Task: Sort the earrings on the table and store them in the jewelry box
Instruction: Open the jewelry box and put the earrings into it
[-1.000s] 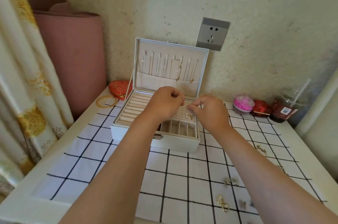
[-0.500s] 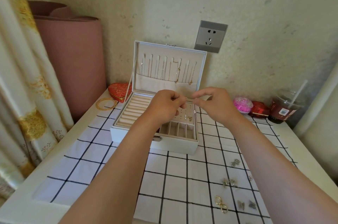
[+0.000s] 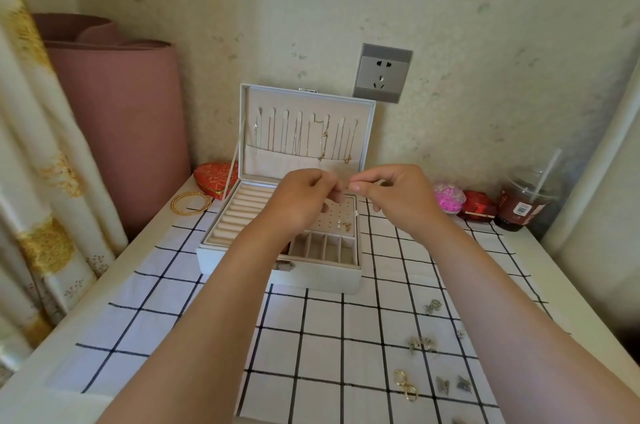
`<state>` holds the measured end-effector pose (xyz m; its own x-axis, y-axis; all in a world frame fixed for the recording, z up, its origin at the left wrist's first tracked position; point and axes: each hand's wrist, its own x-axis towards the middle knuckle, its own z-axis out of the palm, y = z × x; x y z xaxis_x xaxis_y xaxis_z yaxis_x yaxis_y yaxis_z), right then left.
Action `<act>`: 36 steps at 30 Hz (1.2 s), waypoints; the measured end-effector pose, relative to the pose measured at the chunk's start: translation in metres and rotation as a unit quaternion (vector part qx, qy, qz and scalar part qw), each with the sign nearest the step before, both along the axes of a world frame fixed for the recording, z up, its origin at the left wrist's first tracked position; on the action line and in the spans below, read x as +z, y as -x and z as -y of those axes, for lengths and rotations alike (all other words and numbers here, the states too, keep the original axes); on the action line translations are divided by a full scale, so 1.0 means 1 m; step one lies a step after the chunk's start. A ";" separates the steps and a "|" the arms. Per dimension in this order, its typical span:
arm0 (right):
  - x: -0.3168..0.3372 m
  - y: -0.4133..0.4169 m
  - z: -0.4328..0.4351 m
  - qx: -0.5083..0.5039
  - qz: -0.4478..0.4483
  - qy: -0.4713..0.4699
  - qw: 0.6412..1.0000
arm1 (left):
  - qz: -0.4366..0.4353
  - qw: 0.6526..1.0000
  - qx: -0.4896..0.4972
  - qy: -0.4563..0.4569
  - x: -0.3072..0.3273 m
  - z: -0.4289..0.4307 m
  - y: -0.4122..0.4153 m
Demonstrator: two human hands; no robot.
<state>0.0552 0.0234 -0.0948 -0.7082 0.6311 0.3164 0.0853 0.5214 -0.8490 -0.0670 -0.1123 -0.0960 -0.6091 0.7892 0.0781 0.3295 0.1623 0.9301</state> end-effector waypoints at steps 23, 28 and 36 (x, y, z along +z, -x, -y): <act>-0.036 0.009 0.000 -0.066 0.187 -0.274 0.941 | -0.314 0.927 -0.052 0.197 -0.020 0.003 0.003; -0.034 0.008 -0.002 -0.038 0.188 -0.272 0.943 | -0.310 0.929 -0.051 0.194 -0.019 0.003 0.003; -0.035 0.002 -0.010 0.017 0.174 -0.249 0.953 | -0.311 0.929 -0.054 0.193 -0.020 0.004 0.004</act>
